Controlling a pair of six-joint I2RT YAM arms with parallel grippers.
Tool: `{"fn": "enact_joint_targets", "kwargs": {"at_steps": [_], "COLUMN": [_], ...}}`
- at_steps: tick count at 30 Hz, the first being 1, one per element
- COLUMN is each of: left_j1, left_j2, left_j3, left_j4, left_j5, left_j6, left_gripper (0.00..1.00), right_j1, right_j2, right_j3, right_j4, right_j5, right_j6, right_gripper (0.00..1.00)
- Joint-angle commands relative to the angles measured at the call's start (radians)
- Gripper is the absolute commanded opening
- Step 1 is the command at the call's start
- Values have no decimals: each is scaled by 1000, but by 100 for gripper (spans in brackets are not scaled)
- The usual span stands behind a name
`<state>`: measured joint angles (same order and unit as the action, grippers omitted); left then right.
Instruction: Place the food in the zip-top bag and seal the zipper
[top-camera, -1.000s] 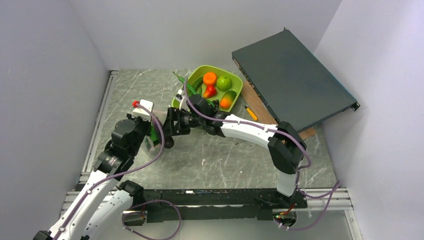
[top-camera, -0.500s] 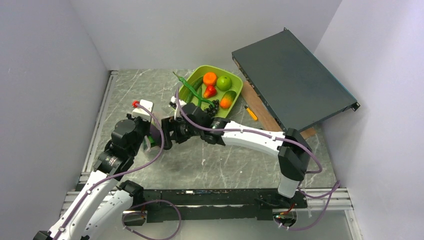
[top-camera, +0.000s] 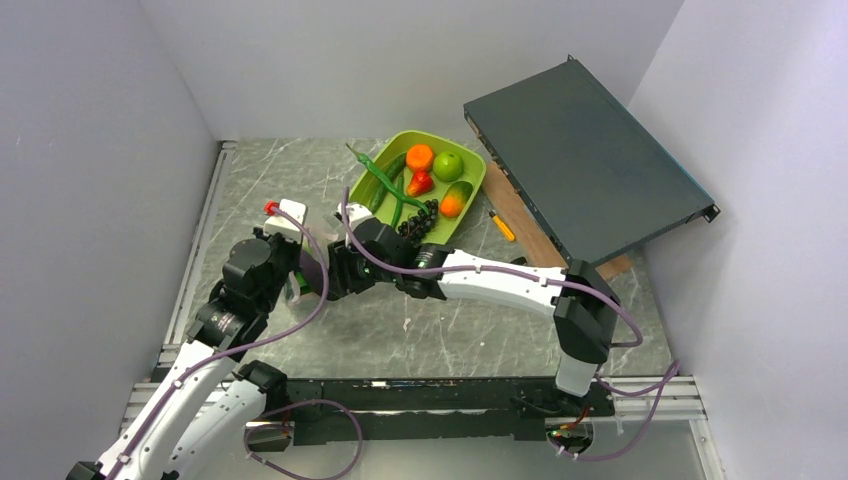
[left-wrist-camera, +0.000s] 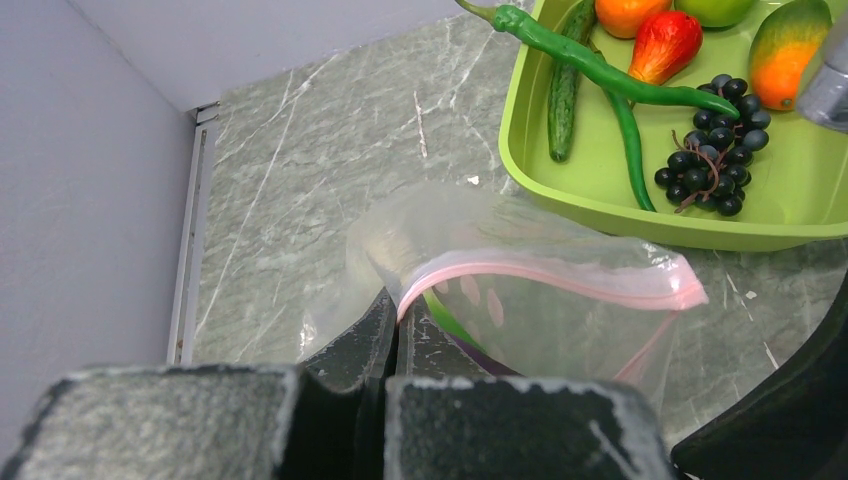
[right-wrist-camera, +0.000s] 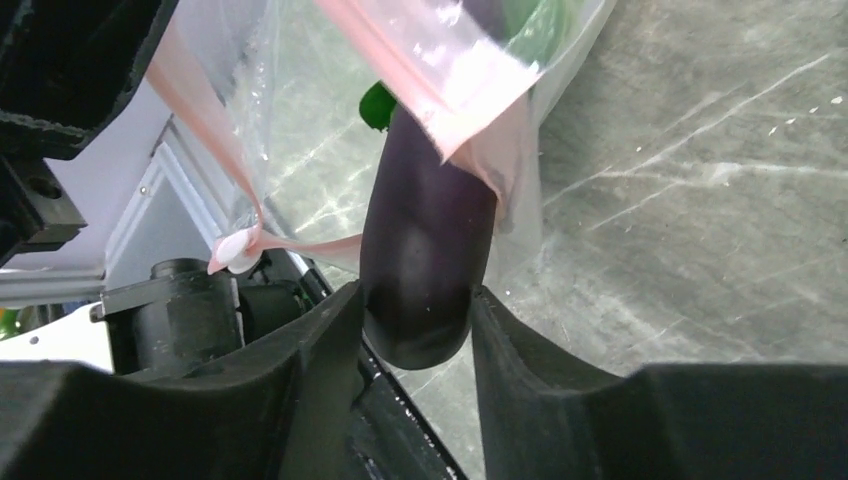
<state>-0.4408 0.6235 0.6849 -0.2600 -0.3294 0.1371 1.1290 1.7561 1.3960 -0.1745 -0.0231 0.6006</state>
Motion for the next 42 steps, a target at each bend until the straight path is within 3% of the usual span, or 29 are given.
{"fn": "enact_joint_targets", "kwargs": {"at_steps": [1,8,13,16,22,28,42], "left_j1": [1,1,2,2,2,2,1], "left_j2": [-8,-9,-14,-21,-16,-10,-10], "left_j3": [36,38,33,29,35,38,34], "left_j4": [36,35,29,34,39,34,39], "left_j5": [9,21,9,-9,3,2,-2], "left_j6": [0,-3,-7,-4,-3,-3,-3], "left_gripper": [0,0,0,0,0,0,0], "right_j1": [7,8,-3,2,10,44,64], "right_j2": [24,96,246,171,26,-38,63], "right_j3": [12,39,226,155,-3,-83,-38], "right_j4": [54,230,355,356,252,190,179], "right_j5": [45,76,73,74,33,60,175], "right_j6": [-2,28,57,61,-5,-94,-185], "right_gripper": [43,35,35,36,48,69,68]}}
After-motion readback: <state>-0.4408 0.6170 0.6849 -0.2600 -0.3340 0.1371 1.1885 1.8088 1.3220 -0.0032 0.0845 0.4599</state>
